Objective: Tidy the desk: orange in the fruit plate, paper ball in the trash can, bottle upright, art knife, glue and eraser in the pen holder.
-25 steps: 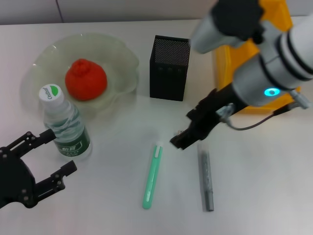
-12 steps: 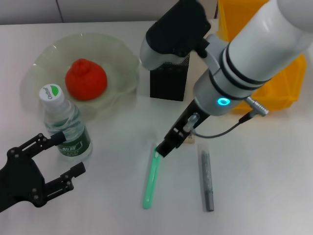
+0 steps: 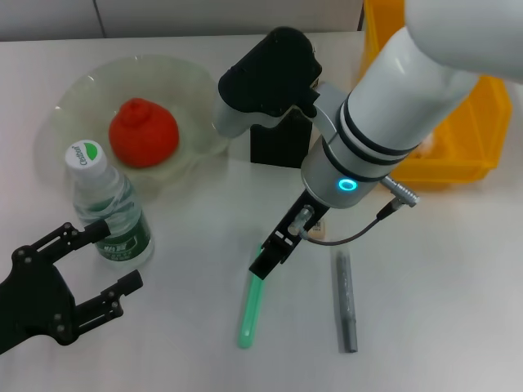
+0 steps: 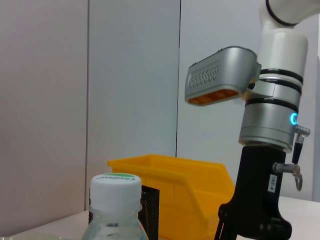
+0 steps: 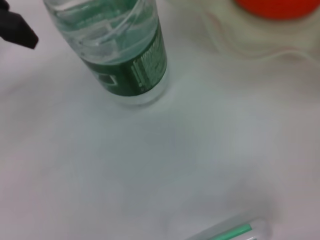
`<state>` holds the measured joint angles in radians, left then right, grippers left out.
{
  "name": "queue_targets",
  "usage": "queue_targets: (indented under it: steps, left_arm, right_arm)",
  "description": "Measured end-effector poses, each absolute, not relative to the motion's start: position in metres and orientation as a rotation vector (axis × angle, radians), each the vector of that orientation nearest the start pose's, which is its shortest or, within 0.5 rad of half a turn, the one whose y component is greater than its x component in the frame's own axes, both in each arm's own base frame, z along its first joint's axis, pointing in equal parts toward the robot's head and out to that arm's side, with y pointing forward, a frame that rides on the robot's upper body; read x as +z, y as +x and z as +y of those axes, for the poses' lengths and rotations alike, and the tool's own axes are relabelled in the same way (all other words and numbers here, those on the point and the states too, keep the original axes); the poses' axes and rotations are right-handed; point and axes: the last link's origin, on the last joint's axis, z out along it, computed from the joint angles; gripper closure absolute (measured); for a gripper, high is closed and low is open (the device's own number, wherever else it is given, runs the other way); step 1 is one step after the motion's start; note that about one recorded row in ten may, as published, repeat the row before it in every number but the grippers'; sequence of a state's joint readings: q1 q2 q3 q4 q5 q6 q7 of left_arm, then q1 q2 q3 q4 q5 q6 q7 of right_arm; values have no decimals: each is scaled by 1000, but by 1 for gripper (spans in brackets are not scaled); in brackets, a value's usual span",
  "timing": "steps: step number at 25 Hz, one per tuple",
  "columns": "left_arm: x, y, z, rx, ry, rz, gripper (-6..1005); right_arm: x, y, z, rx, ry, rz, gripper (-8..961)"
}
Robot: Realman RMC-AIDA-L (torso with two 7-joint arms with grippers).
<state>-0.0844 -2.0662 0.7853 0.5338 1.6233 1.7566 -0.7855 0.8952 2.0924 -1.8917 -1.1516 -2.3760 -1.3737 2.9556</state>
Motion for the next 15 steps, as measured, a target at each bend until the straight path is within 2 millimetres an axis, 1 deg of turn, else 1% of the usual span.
queue_targets:
  steps: [3, 8, 15]
  left_arm:
    - [8, -335, 190, -921, -2423, -354, 234]
    - [9, -335, 190, -920, -2422, -354, 234]
    - [9, -335, 191, -917, -2420, -357, 234]
  right_arm:
    - [-114, 91, 336, -642, -2742, 852, 170]
    - [-115, 91, 340, -659, -2731, 848, 170]
    - [-119, 91, 346, -622, -2717, 848, 171]
